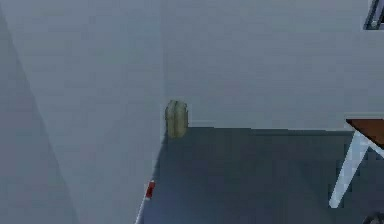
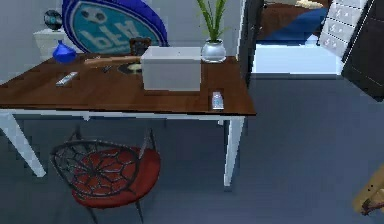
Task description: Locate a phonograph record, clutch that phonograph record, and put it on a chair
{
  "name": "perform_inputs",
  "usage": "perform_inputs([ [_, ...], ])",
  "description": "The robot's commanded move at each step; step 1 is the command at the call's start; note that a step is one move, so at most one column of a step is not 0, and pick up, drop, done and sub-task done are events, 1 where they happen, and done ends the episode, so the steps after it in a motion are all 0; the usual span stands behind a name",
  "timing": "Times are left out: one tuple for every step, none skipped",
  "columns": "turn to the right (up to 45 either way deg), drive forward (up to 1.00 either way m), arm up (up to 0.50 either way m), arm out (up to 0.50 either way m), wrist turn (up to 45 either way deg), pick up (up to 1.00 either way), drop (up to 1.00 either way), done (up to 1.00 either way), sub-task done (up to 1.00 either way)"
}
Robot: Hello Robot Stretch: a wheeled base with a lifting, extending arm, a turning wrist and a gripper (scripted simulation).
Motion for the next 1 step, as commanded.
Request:
perform_inputs([
  [0.0,0.75,0.00,0.00,0.0,0.00,0.00,0.00,0.00],
])
